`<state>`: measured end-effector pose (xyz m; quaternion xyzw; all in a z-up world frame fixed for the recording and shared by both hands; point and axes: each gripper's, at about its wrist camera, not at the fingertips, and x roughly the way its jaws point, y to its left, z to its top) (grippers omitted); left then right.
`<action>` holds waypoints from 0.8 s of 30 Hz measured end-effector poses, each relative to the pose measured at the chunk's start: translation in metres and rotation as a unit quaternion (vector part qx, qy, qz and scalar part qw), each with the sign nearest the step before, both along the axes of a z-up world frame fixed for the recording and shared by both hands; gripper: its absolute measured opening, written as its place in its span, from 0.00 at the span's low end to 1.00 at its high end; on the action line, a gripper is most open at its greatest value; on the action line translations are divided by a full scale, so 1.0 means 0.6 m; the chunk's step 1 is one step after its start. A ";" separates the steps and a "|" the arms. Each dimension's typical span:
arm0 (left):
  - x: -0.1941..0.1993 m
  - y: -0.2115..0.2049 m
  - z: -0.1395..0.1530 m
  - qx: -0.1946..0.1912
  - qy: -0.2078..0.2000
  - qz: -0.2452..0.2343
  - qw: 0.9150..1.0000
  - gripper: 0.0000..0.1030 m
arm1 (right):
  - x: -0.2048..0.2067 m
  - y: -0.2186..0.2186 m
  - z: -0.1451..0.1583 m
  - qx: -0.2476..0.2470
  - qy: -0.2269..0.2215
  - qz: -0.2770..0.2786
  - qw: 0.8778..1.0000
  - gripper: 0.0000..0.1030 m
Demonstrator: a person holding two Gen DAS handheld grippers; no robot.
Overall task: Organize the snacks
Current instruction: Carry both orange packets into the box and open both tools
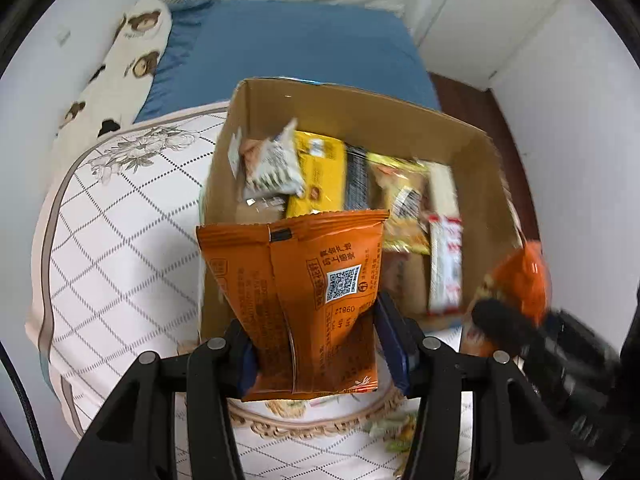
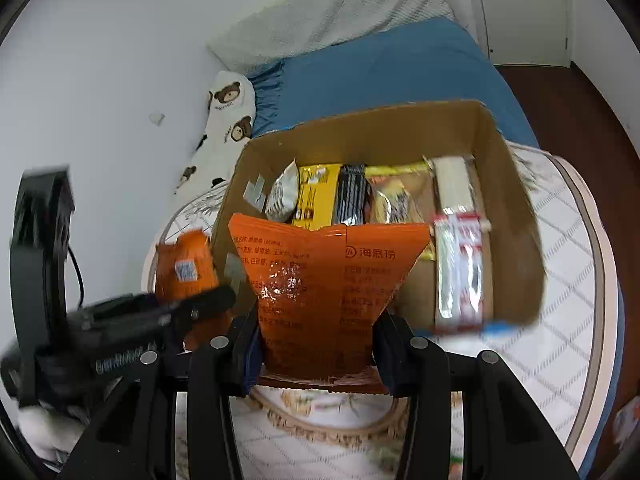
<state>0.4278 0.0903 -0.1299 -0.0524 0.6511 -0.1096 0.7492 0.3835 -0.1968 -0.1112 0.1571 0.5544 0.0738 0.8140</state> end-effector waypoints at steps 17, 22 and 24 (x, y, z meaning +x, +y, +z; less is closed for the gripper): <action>0.080 -0.023 -0.165 0.062 0.101 -0.029 0.993 0.84 | 0.123 0.053 -0.193 0.025 0.155 0.013 0.988 0.88; 0.069 -0.022 -0.167 0.060 0.093 -0.030 0.993 0.84 | 0.129 0.058 -0.211 0.007 0.161 0.021 0.987 0.88; 0.067 -0.018 -0.168 0.056 0.091 -0.025 0.994 0.84 | 0.129 0.055 -0.214 -0.005 0.163 0.022 0.986 0.88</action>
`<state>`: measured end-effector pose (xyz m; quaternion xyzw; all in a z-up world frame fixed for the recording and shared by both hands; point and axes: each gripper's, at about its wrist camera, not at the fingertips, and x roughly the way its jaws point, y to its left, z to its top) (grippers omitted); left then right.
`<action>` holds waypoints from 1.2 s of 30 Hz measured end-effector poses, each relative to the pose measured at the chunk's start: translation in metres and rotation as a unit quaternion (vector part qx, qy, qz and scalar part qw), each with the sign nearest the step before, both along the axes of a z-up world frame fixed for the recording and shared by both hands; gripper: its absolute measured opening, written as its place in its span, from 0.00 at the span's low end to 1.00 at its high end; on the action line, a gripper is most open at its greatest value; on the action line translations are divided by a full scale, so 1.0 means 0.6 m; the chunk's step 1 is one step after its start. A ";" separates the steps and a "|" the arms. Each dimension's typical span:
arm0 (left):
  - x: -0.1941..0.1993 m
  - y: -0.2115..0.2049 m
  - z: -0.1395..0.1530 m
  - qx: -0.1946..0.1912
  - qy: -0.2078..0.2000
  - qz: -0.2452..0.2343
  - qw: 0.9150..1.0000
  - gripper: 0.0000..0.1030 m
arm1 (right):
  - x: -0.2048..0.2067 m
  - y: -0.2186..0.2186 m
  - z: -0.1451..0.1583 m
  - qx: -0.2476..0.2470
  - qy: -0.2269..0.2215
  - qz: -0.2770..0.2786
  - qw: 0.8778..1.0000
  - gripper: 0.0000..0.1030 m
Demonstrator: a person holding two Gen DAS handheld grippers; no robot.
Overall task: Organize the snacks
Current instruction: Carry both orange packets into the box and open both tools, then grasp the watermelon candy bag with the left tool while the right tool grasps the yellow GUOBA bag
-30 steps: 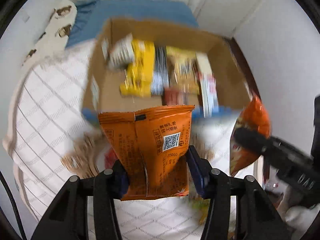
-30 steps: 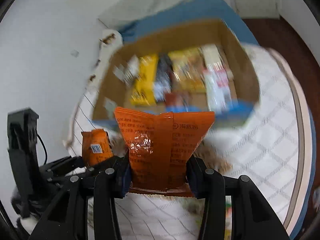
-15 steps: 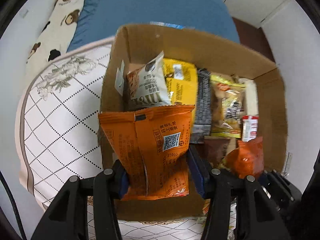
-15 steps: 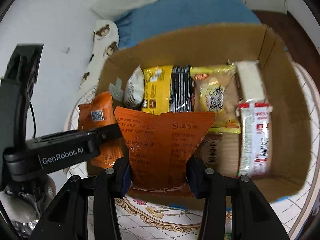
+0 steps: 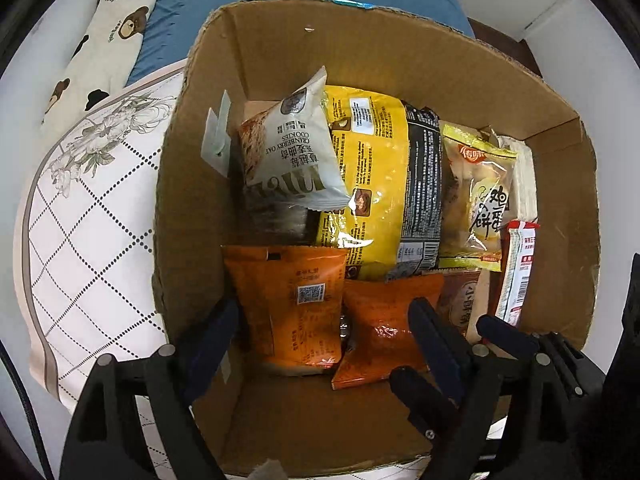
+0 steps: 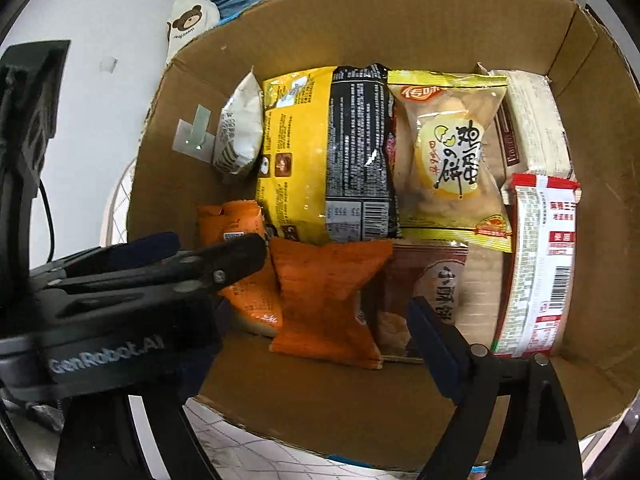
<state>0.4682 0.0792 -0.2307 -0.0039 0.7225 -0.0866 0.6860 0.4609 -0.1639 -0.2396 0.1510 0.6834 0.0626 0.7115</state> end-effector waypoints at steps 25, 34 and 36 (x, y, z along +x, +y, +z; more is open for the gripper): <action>-0.149 0.000 0.149 -0.008 -0.212 0.018 0.977 0.84 | -0.114 -0.111 0.152 -0.150 -0.133 -0.015 0.980 0.88; -0.231 -0.012 0.235 -0.001 -0.296 0.002 0.955 0.84 | -0.193 -0.102 0.250 -0.149 -0.207 -0.016 0.967 0.88; -0.246 -0.012 0.245 -0.006 -0.301 -0.001 0.953 0.84 | -0.212 -0.101 0.271 -0.146 -0.219 -0.019 0.964 0.88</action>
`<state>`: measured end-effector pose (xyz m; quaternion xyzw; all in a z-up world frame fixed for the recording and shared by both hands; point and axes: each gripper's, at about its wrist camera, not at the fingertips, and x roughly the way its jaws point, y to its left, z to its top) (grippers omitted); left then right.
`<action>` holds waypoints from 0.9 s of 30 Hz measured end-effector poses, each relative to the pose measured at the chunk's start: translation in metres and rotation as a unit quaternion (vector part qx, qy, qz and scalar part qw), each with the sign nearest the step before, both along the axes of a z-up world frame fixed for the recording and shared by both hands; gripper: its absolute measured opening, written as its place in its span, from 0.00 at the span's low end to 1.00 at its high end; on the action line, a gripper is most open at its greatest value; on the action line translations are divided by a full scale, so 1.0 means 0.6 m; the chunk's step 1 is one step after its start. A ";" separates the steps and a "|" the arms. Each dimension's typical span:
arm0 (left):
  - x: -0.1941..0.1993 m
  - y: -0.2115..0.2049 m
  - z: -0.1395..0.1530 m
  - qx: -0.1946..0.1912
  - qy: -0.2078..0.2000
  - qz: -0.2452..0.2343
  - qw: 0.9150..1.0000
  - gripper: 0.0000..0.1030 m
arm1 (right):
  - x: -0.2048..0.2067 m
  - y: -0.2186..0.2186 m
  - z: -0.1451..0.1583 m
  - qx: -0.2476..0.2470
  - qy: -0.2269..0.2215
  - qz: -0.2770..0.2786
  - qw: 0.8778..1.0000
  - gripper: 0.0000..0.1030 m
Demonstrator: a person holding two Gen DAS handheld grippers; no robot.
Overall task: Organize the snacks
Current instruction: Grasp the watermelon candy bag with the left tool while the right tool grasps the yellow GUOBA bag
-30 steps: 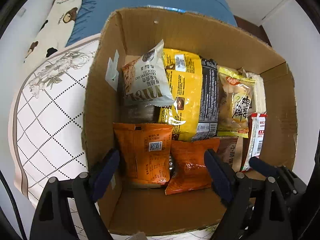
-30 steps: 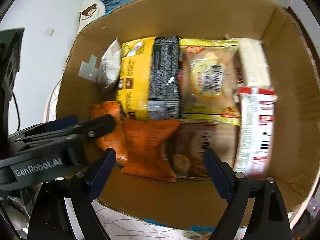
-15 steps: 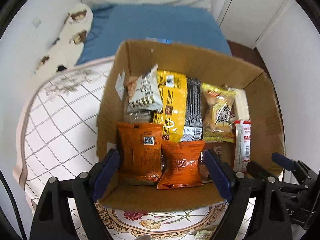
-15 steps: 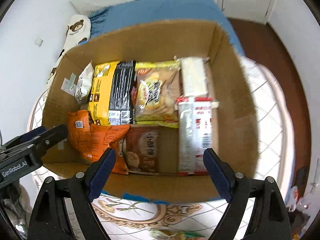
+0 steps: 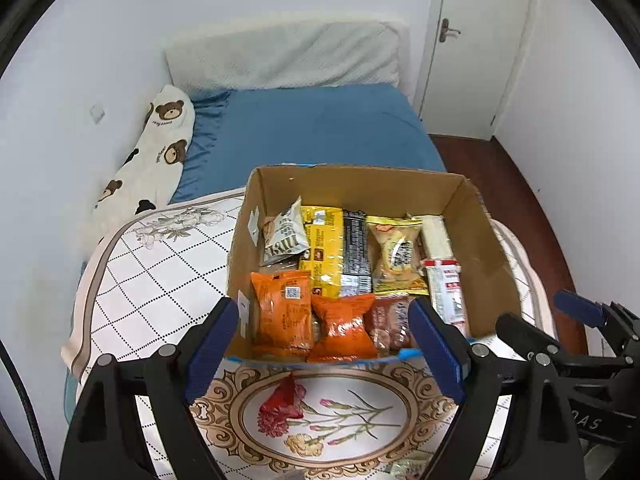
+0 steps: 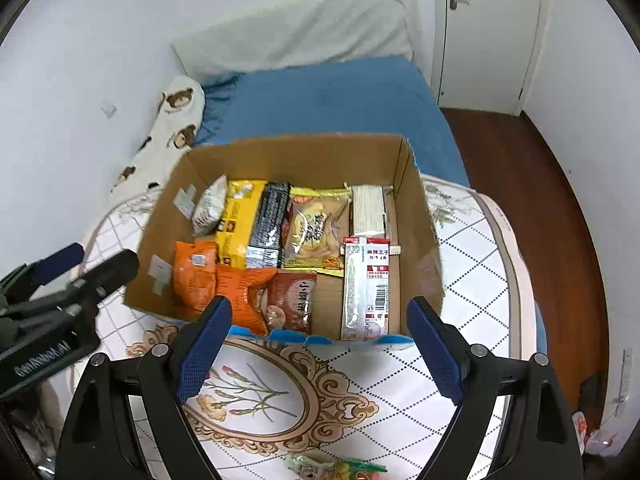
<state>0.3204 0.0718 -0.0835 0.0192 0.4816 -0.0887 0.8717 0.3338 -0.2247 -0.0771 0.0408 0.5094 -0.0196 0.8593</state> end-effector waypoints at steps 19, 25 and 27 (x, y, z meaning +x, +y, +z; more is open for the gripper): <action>-0.162 -0.012 -0.047 0.032 0.015 -0.041 0.999 0.84 | -0.165 -0.021 -0.033 0.065 0.064 -0.024 0.996 0.88; -0.226 -0.061 -0.179 0.109 0.084 -0.117 0.983 0.84 | -0.282 -0.062 -0.204 0.079 0.220 -0.050 0.971 0.88; -0.242 -0.068 -0.217 0.123 0.108 -0.130 0.978 0.84 | -0.316 -0.069 -0.245 0.079 0.252 -0.057 0.963 0.88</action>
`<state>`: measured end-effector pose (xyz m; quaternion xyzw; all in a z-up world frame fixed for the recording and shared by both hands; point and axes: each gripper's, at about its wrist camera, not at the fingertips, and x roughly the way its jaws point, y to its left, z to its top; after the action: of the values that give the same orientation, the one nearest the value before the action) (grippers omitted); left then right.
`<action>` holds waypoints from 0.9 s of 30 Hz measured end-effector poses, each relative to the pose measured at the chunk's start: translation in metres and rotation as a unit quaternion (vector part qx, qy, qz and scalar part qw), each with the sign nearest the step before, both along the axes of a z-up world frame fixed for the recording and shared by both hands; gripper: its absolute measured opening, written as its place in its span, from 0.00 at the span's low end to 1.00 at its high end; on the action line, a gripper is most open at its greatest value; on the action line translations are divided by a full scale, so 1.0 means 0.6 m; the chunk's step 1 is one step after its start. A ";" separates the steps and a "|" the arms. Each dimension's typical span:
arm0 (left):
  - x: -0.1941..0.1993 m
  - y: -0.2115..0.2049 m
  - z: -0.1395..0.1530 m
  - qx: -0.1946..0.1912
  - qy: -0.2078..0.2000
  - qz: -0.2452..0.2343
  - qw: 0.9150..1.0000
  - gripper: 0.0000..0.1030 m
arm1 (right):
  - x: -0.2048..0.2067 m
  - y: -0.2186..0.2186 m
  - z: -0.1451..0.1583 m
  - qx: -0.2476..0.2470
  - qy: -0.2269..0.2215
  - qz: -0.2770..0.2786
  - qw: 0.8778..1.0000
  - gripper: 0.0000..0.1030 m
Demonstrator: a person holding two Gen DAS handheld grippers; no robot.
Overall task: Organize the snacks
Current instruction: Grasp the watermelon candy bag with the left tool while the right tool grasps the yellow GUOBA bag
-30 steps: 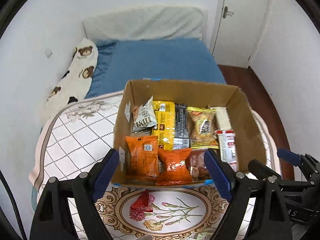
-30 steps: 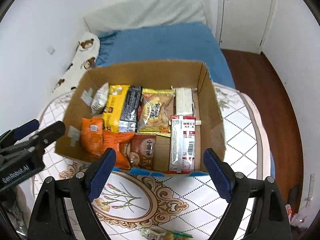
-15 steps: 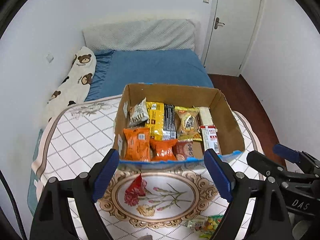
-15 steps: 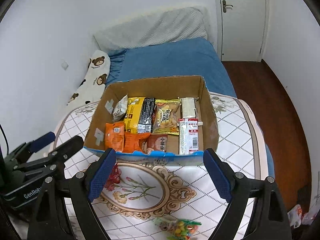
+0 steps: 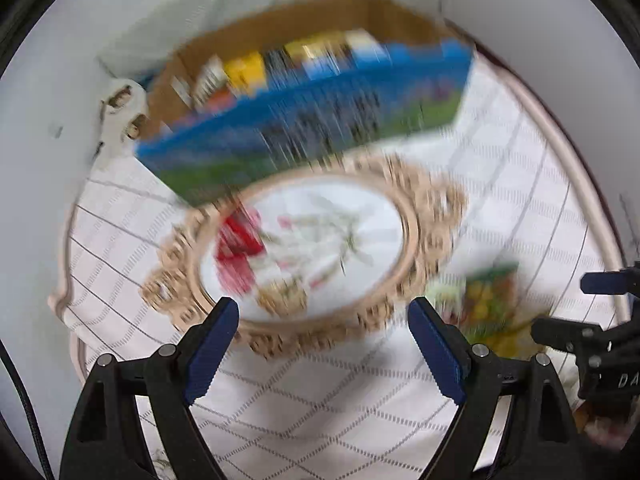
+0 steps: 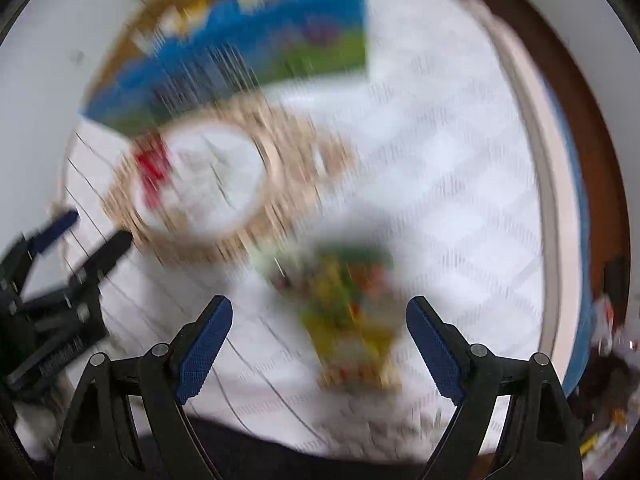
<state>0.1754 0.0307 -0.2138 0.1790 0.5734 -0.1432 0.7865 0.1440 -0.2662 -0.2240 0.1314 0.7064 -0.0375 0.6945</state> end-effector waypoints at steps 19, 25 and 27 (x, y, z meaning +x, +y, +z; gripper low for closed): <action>-0.017 -0.076 -0.117 -0.081 0.179 0.027 0.980 0.84 | -0.106 -0.065 -0.119 -0.015 0.040 -0.052 0.998 0.59; -0.017 -0.170 -0.159 -0.124 0.264 0.019 0.956 0.84 | -0.110 -0.162 -0.093 -0.055 0.049 -0.090 0.993 0.59; -0.018 -0.198 -0.190 -0.117 0.290 0.018 0.950 0.84 | -0.111 -0.180 -0.089 -0.063 0.053 -0.091 0.992 0.59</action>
<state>0.1645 -0.0882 -0.3275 0.0265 0.7591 -0.2409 0.6041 0.0774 -0.3739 -0.2774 0.1495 0.7232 -0.1519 0.6570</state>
